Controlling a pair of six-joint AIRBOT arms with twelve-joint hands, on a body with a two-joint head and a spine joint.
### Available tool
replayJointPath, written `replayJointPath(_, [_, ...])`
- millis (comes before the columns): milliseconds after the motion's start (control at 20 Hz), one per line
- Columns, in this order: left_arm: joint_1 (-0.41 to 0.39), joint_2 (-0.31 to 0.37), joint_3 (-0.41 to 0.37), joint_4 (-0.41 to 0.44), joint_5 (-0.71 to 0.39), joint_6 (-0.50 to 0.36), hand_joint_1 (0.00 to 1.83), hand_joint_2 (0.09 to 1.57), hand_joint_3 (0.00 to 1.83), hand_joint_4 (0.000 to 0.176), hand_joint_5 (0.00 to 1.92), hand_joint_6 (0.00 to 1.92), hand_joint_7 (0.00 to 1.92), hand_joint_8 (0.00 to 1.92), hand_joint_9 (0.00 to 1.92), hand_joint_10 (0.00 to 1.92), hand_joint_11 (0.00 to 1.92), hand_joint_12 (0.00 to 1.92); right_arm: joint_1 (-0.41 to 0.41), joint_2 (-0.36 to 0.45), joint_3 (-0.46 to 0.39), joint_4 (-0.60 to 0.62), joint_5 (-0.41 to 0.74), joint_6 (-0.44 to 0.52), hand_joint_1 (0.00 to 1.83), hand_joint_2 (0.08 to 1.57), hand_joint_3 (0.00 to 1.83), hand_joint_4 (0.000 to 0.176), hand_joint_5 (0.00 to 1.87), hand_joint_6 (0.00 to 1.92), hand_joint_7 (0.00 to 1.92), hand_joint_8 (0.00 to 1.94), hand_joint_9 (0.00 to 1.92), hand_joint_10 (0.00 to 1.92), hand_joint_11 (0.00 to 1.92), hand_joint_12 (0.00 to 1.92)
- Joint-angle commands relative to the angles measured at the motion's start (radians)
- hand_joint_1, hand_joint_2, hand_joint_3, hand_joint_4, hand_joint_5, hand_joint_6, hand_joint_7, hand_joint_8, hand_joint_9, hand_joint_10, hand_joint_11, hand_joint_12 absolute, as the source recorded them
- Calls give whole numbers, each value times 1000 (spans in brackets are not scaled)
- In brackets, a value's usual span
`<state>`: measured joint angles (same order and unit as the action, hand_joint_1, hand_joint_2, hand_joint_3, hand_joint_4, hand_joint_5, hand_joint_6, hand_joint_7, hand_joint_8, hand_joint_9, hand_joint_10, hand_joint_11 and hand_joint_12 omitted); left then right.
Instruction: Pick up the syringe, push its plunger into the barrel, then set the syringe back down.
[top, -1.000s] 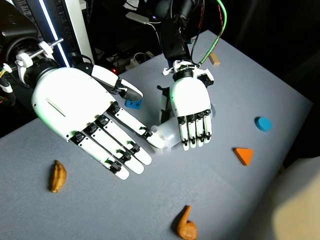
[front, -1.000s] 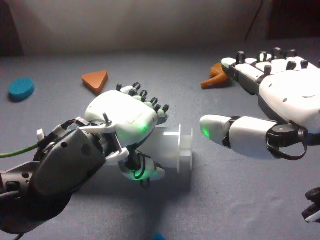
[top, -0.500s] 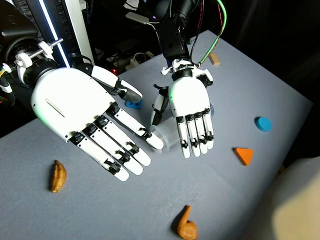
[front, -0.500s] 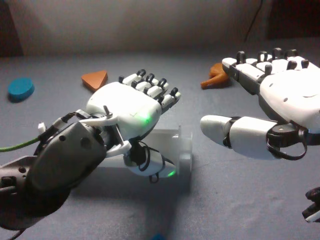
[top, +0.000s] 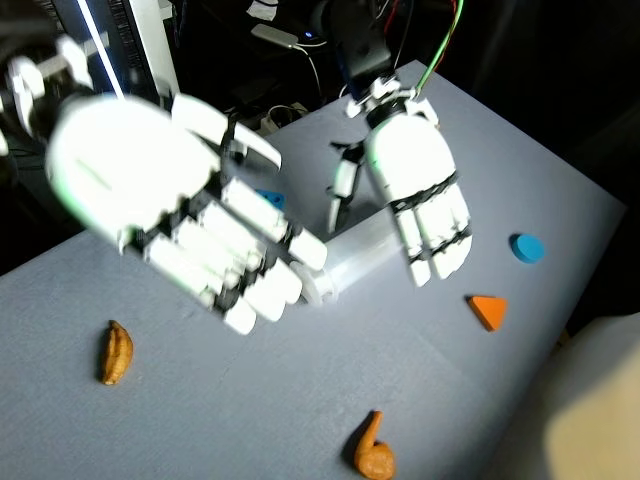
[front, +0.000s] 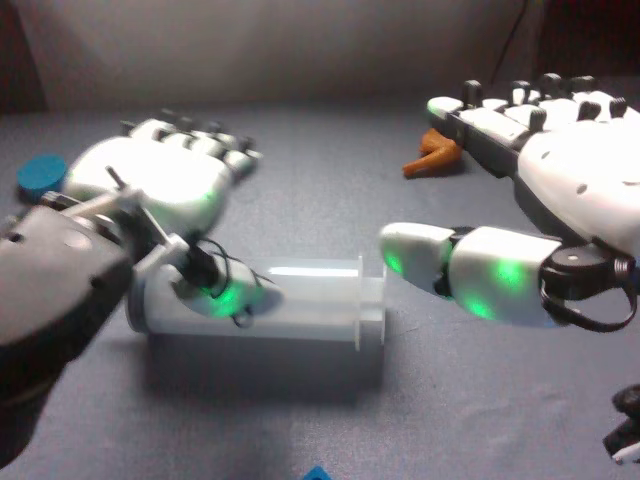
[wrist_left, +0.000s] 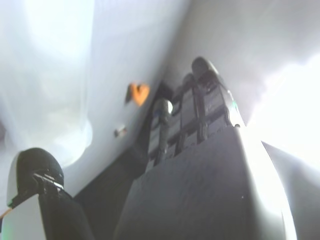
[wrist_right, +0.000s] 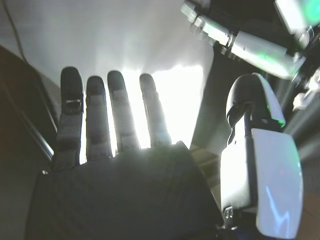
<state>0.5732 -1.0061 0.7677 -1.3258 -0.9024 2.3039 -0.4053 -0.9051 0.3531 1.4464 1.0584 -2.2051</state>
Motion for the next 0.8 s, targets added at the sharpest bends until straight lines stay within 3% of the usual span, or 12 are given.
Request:
replayJointPath(0, [-14,7,-11,66,-126,4,496,1012,1,31,432,12,521,37,576,78,257,846,30,2,-9,-30,48,-14,62,1078,2,40,447,40,519,29,394,38,93,1078])
replayJointPath(50, [-16,9,-28,66,-179,2,516,1070,15,0,629,19,766,97,774,292,472,946,58,1,-22,17,62,-25,161,1095,6,2,702,136,787,120,685,152,336,1214])
replayJointPath(100, [-12,9,-39,66,-218,7,532,1143,15,0,827,55,881,376,793,846,642,1171,73,0,-32,41,74,-32,360,1101,2,0,809,584,908,530,792,915,671,1471])
replayJointPath(150, [0,9,-57,66,-272,0,532,1143,15,0,827,55,881,376,793,846,642,1171,83,-4,-40,54,85,-50,360,1101,2,0,809,584,908,530,792,915,671,1471])
replayJointPath(200, [14,10,-75,78,-321,-29,541,1221,5,0,870,496,830,1250,782,1523,753,1585,82,-5,-49,55,90,-71,573,1122,3,0,761,1452,924,1459,1091,1769,1199,1869])
replayJointPath(250, [22,11,-86,88,-346,-57,521,1243,3,0,716,1171,844,1588,840,1755,794,1806,82,-5,-53,65,94,-75,644,1133,3,0,761,1786,982,1817,1243,1891,1412,1911])
replayJointPath(300, [24,14,-99,88,-367,-71,485,1259,4,0,706,1771,901,1854,962,1888,932,1898,87,-7,-56,81,100,-95,686,1138,3,0,845,1894,1066,1916,1328,1915,1520,1919])
replayJointPath(450, [25,26,-135,129,-443,-111,322,1327,10,0,1159,1920,1233,1920,1244,1921,1273,1921,141,-15,-56,204,112,-277,675,1213,13,0,1040,1921,1273,1941,1534,1921,1795,1921])
replayJointPath(550, [12,36,-155,164,-479,-113,249,1384,6,0,1314,1921,1385,1921,1405,1921,1434,1921,157,-16,-55,206,101,-298,532,1373,0,0,1240,1921,1462,1941,1677,1921,1874,1921])
replayJointPath(600, [12,39,-168,185,-513,-114,234,1410,11,0,1311,1921,1400,1921,1432,1921,1466,1921,157,-13,-55,207,96,-298,485,1428,0,134,1302,1921,1485,1941,1691,1921,1880,1921])
replayJointPath(650, [13,40,-176,188,-527,-115,254,1424,9,0,1303,1921,1404,1921,1440,1921,1474,1921,156,-6,-55,220,95,-298,468,1447,1,168,1323,1921,1490,1941,1692,1921,1883,1921])
replayJointPath(750, [19,35,-182,188,-526,-127,308,1443,5,0,1288,1921,1404,1921,1440,1921,1480,1921,138,6,-55,268,81,-300,460,1453,2,176,1319,1921,1490,1941,1695,1921,1887,1921])
